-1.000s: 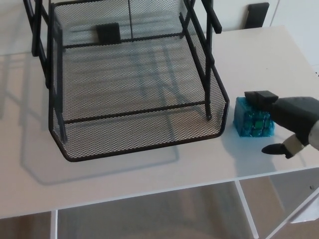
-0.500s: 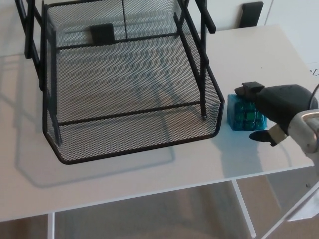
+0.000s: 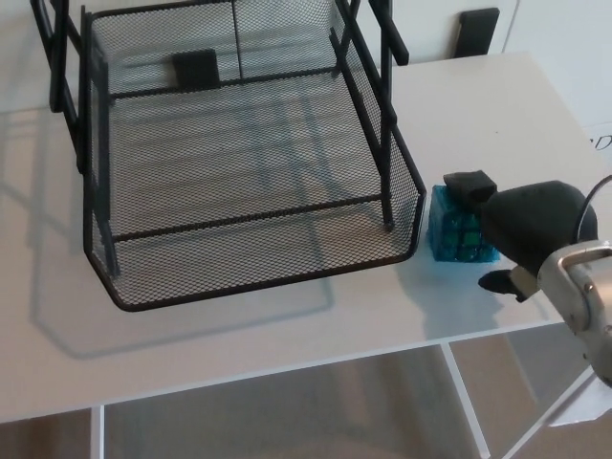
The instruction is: The robot walks towards a desk on which a file tray is kept in the middle and a cube is kept to its right. The robot lifts the cube using its right hand and places it on the file tray.
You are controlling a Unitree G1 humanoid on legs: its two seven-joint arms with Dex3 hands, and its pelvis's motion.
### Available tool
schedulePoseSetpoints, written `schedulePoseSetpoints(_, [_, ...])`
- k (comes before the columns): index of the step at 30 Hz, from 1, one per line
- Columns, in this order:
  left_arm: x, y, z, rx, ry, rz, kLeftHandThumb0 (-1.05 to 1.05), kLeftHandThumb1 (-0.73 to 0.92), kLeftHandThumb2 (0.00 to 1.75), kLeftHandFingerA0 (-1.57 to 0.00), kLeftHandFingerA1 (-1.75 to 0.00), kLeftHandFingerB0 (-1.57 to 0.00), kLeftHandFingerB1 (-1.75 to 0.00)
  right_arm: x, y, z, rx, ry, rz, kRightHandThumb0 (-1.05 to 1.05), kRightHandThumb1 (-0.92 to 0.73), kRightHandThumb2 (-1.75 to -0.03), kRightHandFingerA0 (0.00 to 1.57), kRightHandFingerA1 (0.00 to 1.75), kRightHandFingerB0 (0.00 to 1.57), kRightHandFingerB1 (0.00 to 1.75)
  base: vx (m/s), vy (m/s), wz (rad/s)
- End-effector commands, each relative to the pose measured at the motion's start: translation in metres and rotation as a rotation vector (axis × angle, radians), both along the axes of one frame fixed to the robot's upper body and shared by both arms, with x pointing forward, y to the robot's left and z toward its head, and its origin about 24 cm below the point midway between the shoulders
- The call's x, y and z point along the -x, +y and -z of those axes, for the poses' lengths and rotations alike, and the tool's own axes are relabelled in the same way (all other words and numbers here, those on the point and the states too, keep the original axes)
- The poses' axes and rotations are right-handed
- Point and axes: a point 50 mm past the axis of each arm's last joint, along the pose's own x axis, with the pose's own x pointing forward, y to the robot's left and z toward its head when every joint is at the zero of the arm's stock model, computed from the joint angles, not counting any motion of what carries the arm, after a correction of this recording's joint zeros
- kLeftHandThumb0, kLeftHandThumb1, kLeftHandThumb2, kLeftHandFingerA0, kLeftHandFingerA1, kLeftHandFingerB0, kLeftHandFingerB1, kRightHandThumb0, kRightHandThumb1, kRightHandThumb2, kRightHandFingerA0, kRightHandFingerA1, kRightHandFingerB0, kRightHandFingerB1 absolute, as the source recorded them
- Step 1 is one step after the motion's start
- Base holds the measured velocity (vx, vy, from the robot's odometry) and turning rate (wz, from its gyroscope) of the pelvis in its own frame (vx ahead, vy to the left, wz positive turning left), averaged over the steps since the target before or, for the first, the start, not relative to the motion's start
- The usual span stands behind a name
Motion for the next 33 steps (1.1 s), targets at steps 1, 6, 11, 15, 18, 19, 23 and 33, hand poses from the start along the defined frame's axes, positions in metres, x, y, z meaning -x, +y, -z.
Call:
schedulePoseSetpoints(1, [0.0, 0.002, -0.002, -0.029, -0.012, 0.03, -0.7, 0.82, 0.64, -0.49, -0.53, -0.34, -0.39, 0.028, -0.014, 0.039, 0.121, 0.007, -0.028, -0.33, -0.5, -0.92, 1.17, 1.34, 0.76, 0.9, 0.0, 0.0, 0.0])
schedulePoseSetpoints(6, [-0.002, 0.003, -0.005, -0.022, -0.015, 0.06, -0.69, 0.85, 0.65, -0.47, -0.55, -0.31, -0.4, 0.032, -0.018, 0.035, 0.084, -0.235, -0.105, -0.28, -0.64, -0.59, 0.81, 1.75, 0.76, 1.21, 0.0, 0.0, 0.0])
schedulePoseSetpoints(11, [-0.004, 0.002, -0.004, -0.024, -0.022, 0.054, -0.69, 0.64, 1.01, -0.44, -0.63, -0.26, -0.52, 0.032, -0.021, 0.032, 0.02, -0.307, -0.087, -0.27, -0.65, -0.59, 0.8, 1.75, 0.78, 1.0, 0.0, 0.0, 0.0])
schedulePoseSetpoints(15, [-0.001, 0.0, -0.003, -0.023, -0.019, 0.061, -0.69, 0.83, 0.65, -0.49, -0.55, -0.32, -0.39, 0.029, -0.022, 0.03, -0.02, -0.315, -0.071, -0.27, -0.66, -0.59, 0.81, 1.75, 0.83, 0.93, 0.0, 0.0, 0.0])
schedulePoseSetpoints(18, [0.0, 0.001, -0.003, -0.024, -0.018, 0.059, -0.69, 0.85, 0.64, -0.49, -0.56, -0.33, -0.39, 0.026, -0.018, 0.03, -0.057, -0.314, -0.047, -0.29, -0.65, -0.58, 0.83, 1.75, 0.86, 0.82, 0.0, 0.0, 0.0])
schedulePoseSetpoints(19, [0.0, 0.001, -0.003, -0.021, -0.02, 0.051, -0.68, 0.84, 0.65, -0.49, -0.56, -0.33, -0.4, 0.025, -0.018, 0.03, -0.066, -0.324, -0.055, -0.28, -0.64, -0.58, 0.84, 1.74, 0.87, 0.83, 0.0, 0.0, 0.0])
schedulePoseSetpoints(23, [-0.002, 0.001, -0.003, -0.025, -0.014, 0.058, -0.68, 0.83, 0.65, -0.47, -0.54, -0.32, -0.39, 0.021, -0.013, 0.021, -0.17, -0.347, -0.035, -0.27, -0.59, -0.61, 0.91, 1.68, 0.91, 0.74, 0.0, 0.0, 0.0])
schedulePoseSetpoints(33, [-0.005, 0.005, -0.007, -0.026, -0.04, 0.051, -0.68, 0.84, 0.65, -0.47, -0.55, -0.3, -0.38, 0.005, -0.019, -0.017, -0.339, -0.37, 0.033, -0.27, -0.61, -0.65, 0.92, 1.6, 0.84, 0.8, 0.0, 0.0, 0.0])
